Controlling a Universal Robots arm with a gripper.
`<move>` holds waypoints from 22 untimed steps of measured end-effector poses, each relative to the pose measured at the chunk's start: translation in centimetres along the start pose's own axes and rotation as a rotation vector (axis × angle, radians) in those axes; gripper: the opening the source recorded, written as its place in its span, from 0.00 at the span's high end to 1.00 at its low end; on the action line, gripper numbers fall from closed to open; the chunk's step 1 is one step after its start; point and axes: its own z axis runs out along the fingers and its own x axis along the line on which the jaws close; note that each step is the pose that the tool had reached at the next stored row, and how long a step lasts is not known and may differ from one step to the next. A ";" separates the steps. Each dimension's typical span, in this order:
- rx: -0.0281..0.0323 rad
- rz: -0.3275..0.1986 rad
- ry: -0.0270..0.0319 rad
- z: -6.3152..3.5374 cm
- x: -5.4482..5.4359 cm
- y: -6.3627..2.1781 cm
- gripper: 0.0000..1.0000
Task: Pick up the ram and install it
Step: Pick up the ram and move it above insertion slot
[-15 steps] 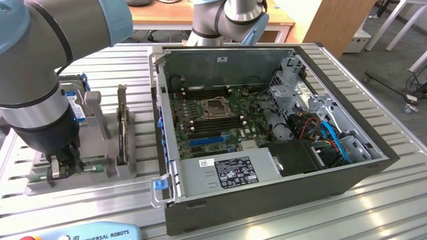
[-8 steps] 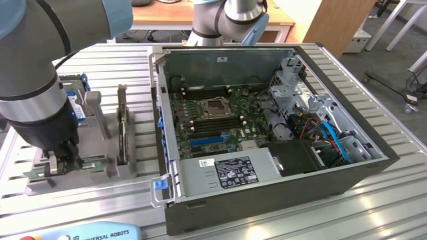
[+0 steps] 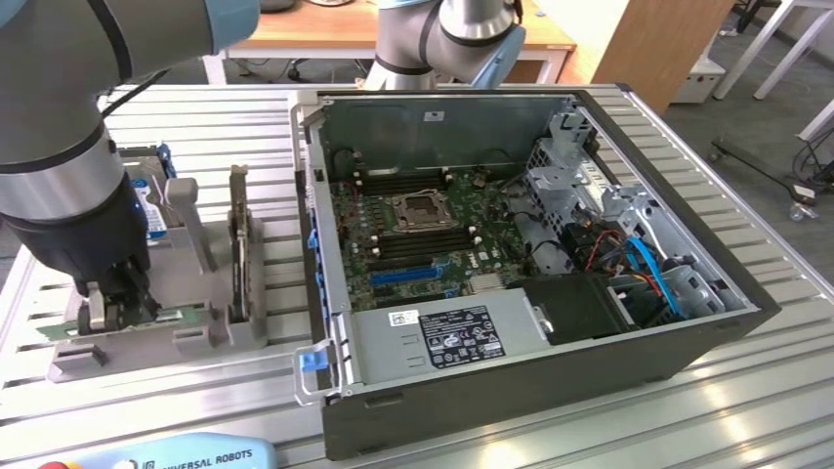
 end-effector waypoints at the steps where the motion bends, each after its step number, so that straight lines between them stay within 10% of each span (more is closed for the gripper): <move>1: -0.0001 0.000 0.0000 -0.25 0.0 -0.01 0.89; 22: -0.0011 0.009 -0.0003 -5.65 -0.1 -0.18 0.89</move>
